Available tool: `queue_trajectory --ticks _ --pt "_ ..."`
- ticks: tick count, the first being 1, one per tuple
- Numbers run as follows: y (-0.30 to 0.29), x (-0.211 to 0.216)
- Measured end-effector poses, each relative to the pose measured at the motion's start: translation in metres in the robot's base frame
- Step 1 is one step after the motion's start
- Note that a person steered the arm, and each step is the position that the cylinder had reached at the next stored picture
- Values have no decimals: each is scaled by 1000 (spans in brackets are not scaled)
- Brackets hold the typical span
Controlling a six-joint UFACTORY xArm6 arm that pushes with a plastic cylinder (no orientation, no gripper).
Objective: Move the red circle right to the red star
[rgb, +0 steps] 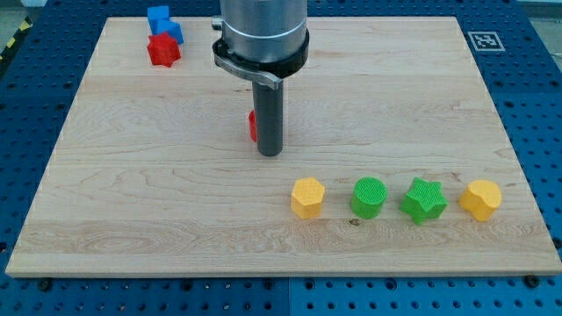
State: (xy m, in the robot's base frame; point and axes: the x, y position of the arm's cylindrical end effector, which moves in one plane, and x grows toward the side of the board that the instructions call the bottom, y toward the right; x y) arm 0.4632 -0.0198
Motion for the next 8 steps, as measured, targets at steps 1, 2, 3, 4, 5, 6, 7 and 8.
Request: queue_trajectory --ticks 1,2,3,4,5,6,7,8 --pt "-3 -19" --pt "-6 -41" --pt "-11 -64" --pt "-22 -91" --pt "-42 -117" --pt "-65 -141" --pt "-81 -156" --pt "-89 -161"
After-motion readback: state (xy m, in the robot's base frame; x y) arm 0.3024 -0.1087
